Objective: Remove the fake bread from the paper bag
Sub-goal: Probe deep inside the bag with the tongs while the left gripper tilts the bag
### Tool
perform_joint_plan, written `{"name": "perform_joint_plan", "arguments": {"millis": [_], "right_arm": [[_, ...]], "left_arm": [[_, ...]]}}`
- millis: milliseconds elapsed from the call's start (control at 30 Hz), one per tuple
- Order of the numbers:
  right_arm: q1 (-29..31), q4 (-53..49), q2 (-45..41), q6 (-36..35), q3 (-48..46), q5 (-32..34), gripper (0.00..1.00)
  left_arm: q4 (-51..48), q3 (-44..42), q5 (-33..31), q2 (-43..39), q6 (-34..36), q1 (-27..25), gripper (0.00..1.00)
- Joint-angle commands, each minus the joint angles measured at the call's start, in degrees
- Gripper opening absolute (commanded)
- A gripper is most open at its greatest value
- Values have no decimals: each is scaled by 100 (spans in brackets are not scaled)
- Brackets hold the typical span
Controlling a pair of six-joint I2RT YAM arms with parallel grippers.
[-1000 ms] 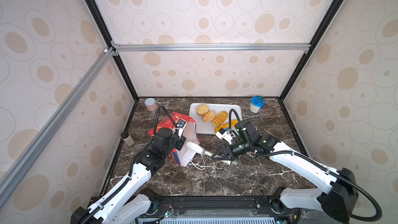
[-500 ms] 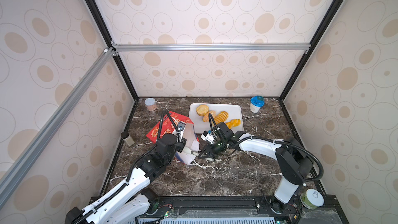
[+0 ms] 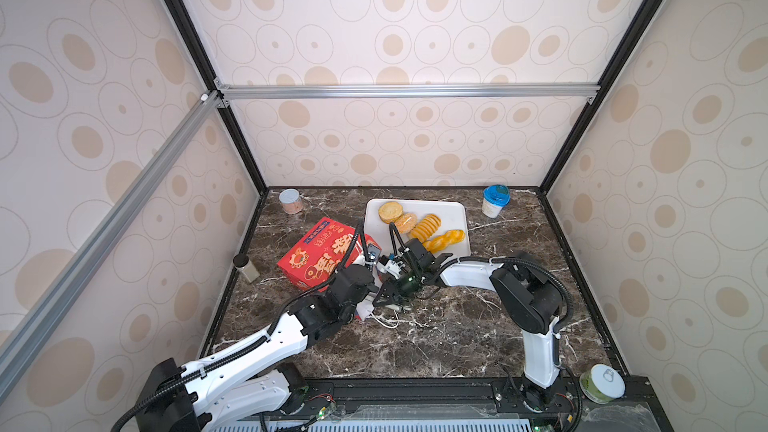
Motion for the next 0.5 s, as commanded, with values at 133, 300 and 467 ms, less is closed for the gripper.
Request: {"name": "perform_joint_plan", "arguments": {"millis": [133,300,467], "right_arm": [[-61,142,427,-63,182,-63,36],[-132,203,479,-21,148,-120,36],[-125,84,319,-55,81,-128,36]], "left_arm": [[698,224,-1041,435,103,-748,0],[760,246,-1095,643,-23,-894,0],[806,156,-984,495,-32,-889,0]]}}
